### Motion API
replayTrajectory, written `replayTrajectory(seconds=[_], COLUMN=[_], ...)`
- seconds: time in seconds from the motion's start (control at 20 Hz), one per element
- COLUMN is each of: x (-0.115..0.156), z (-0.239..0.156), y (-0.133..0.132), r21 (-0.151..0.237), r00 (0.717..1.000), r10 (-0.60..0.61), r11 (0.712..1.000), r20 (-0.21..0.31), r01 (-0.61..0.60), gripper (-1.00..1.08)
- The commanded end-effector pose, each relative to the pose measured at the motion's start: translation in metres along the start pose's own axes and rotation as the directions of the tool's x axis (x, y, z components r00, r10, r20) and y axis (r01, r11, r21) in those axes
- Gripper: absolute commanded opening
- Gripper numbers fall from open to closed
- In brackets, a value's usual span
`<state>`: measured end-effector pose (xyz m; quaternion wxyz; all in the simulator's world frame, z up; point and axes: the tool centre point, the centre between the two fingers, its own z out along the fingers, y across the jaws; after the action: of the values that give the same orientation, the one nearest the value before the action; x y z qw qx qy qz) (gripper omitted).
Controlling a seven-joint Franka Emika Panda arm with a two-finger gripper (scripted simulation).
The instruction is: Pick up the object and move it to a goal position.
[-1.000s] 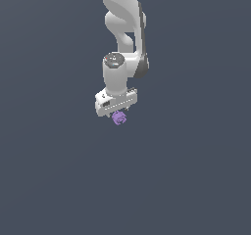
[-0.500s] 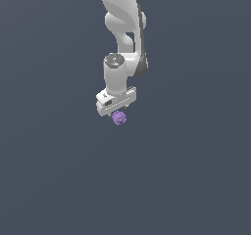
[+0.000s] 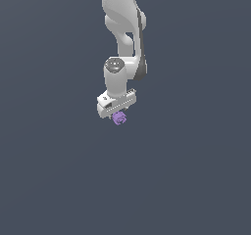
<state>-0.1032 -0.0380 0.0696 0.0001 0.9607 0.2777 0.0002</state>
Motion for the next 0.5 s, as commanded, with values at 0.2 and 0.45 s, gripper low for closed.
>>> replayTrajectory(seconds=[0.2,0.45], x=[-0.001,0.000], z=[0.027,0.034], y=[-0.001,0.000], r21=[0.001,0.000], r00=[1.000,1.000], r10=[-0.003,-0.003], r11=[1.000,1.000], r20=[0.000,0.000], r01=[0.003,0.003], gripper=[1.00,1.00])
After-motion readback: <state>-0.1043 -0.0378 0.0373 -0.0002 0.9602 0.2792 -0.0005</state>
